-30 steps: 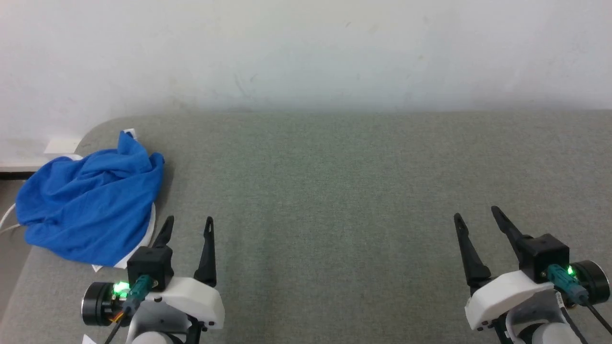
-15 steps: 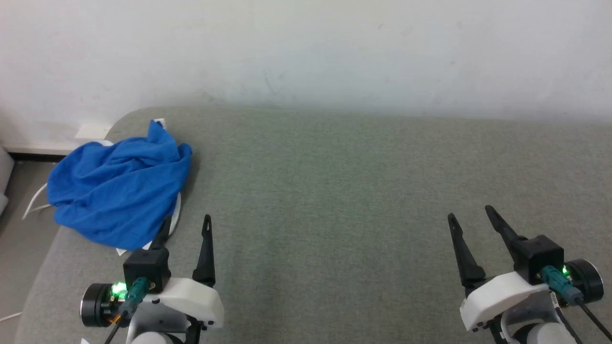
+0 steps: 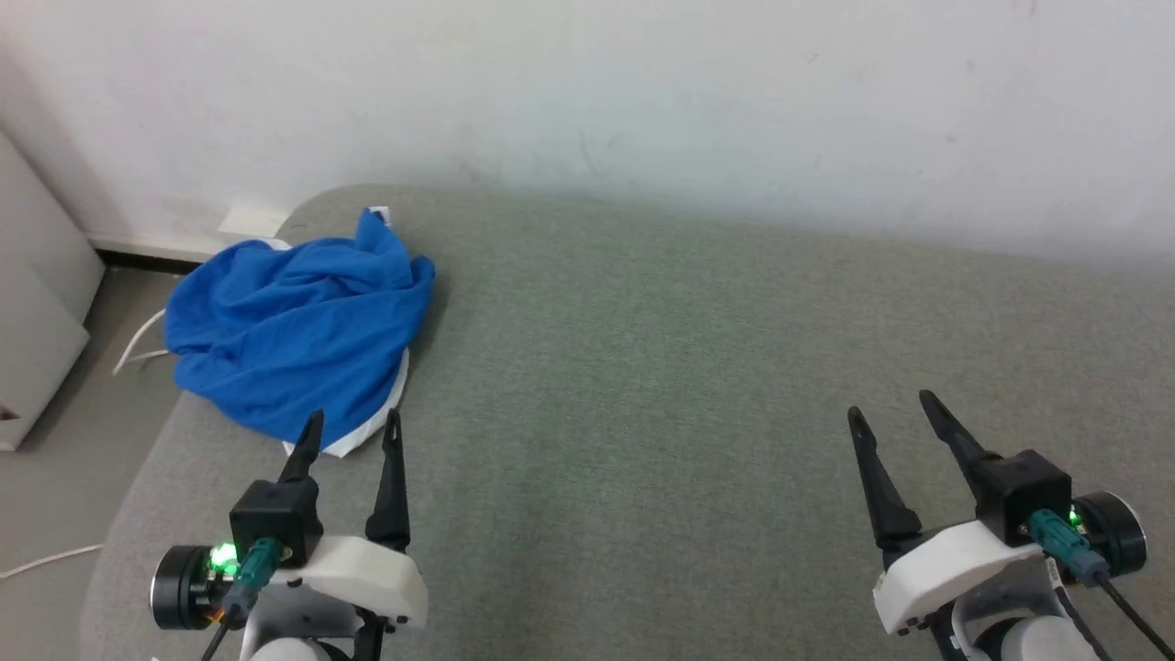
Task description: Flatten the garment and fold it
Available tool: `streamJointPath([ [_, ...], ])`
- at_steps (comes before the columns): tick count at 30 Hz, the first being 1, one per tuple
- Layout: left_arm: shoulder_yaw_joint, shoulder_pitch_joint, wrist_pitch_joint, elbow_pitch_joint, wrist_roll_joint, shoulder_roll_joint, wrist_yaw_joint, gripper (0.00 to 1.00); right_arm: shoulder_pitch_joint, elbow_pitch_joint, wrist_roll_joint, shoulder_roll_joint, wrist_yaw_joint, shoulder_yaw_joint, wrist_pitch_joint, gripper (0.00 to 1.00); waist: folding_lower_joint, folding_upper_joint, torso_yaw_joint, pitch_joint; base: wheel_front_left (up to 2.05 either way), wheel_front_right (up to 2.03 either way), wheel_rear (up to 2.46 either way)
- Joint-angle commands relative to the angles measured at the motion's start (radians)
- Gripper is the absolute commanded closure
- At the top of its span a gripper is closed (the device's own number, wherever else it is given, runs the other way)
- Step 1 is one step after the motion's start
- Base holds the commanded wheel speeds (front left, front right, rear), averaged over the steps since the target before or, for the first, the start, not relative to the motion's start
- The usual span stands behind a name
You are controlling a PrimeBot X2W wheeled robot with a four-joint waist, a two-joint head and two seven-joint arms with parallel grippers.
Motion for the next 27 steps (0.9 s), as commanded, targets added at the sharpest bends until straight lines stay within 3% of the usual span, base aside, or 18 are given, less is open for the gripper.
streamJointPath([
  [1, -0.003, 0.003, -0.014, 0.003, -0.008, 0.008, 0.012, 0.0, -0.016, 0.007, 0.006, 0.001, -0.001, 0.006, -0.007, 0.0, 0.0, 0.0, 0.019, -0.002, 0.0, 0.0, 0.0],
  [27, -0.032, 0.022, -0.066, 0.026, -0.053, 0.039, 0.04, 0.0, -0.038, 0.035, 0.007, 0.002, -0.001, 0.039, -0.023, 0.0, -0.0001, 0.0, 0.136, -0.005, 0.0, 0.0, 0.0],
])
